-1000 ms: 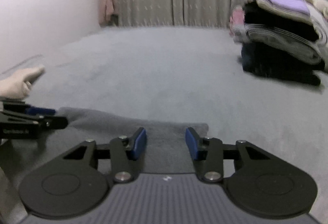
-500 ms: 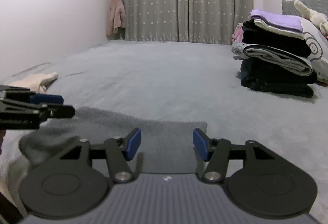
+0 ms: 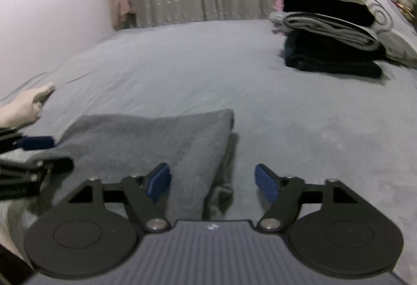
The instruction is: Fold clothes
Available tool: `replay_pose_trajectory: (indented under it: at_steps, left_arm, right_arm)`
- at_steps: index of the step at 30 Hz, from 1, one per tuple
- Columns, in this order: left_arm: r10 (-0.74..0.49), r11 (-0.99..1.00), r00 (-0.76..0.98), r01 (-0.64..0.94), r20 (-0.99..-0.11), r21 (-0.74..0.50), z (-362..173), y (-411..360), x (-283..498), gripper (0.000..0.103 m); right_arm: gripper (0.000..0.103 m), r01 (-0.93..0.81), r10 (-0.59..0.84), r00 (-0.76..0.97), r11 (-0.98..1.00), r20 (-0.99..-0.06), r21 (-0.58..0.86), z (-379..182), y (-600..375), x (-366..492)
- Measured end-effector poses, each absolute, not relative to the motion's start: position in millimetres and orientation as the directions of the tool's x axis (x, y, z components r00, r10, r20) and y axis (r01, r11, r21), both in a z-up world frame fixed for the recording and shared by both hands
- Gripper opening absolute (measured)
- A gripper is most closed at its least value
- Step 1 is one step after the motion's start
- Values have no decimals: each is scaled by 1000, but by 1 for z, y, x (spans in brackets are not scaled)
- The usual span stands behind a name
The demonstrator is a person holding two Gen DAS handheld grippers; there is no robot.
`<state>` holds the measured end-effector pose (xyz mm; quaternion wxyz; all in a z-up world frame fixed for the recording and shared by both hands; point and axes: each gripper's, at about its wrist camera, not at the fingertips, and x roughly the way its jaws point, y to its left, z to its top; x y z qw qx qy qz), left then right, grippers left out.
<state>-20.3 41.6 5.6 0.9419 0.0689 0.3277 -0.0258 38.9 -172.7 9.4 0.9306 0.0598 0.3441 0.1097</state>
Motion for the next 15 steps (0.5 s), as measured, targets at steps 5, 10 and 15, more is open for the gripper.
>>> replay_pose_trajectory:
  at_steps: [5,10,15]
  left_arm:
    - [77,997,737,-49,-671,61,14,59,-17,66]
    - [154,985,672,-157,-724,63,21,61,-7,80]
    - [178,981,637,-172,-750,87,26,53,-7,82]
  right_arm:
    - [93,-95,291,673,946,-680,310,18,-181,48]
    - [100,-101,248,665,965,-705,244,27,-169,50]
    - [101,-124,206,653,978,-729,166,32,-153,49]
